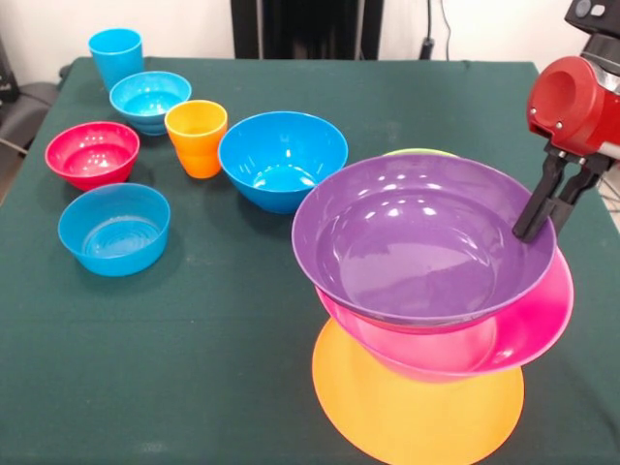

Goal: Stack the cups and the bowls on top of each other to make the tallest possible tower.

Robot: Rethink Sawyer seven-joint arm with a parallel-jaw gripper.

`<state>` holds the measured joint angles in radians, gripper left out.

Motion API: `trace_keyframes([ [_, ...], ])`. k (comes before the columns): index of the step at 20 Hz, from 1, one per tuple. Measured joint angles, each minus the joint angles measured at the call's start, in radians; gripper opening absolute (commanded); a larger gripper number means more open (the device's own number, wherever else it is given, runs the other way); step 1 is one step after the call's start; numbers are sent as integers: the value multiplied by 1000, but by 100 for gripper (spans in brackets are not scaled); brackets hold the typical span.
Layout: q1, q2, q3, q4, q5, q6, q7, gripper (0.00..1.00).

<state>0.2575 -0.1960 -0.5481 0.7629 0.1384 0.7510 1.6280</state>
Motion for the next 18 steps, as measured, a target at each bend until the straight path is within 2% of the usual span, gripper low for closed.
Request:
trace_keyframes([
  [18,0,0,0,0,0,-13,0,0],
])
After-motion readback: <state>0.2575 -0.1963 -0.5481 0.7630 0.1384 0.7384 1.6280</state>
